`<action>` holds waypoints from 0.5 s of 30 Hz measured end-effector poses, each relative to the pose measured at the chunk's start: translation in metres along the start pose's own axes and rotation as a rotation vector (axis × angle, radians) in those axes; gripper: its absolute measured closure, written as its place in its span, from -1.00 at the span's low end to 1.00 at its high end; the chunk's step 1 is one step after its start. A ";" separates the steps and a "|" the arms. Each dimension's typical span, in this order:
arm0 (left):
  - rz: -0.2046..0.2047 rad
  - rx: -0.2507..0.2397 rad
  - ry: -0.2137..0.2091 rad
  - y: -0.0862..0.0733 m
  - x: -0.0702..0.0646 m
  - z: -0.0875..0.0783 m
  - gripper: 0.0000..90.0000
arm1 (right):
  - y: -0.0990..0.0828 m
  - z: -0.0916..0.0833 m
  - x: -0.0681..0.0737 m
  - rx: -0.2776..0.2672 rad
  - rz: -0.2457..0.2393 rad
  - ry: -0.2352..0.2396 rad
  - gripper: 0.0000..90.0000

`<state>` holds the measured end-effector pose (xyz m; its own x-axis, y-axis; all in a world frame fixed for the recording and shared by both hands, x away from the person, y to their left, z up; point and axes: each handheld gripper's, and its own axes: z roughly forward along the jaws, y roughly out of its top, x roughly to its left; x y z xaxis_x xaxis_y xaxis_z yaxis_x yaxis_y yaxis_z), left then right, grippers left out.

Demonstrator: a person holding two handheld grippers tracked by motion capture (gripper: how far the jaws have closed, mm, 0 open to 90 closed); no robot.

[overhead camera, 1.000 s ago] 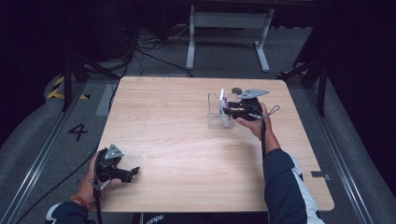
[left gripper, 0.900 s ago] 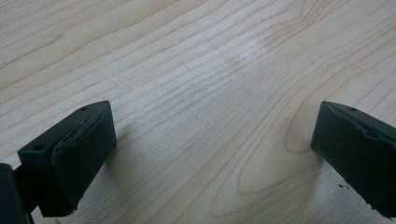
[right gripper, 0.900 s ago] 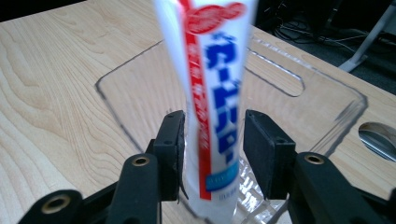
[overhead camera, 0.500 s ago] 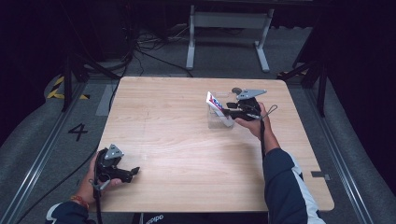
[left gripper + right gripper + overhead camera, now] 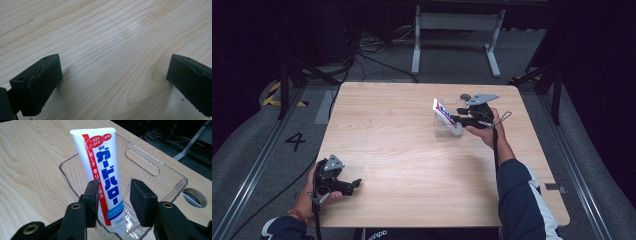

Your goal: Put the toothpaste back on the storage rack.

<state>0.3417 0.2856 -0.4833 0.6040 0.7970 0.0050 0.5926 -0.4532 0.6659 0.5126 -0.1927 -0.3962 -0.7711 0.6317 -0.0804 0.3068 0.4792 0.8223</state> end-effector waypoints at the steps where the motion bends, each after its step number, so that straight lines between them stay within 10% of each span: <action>1: -0.001 0.000 0.000 0.000 0.000 0.000 -0.99 | 0.000 -0.001 0.000 0.000 0.001 -0.002 0.32; 15: -0.006 0.000 -0.002 0.000 0.000 0.000 -0.99 | 0.007 -0.026 0.007 0.015 -0.019 -0.016 0.24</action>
<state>0.3415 0.2853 -0.4834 0.6013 0.7990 0.0000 0.5960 -0.4485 0.6660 0.4950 -0.2010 -0.3764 -0.7682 0.6316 -0.1051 0.3006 0.5006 0.8118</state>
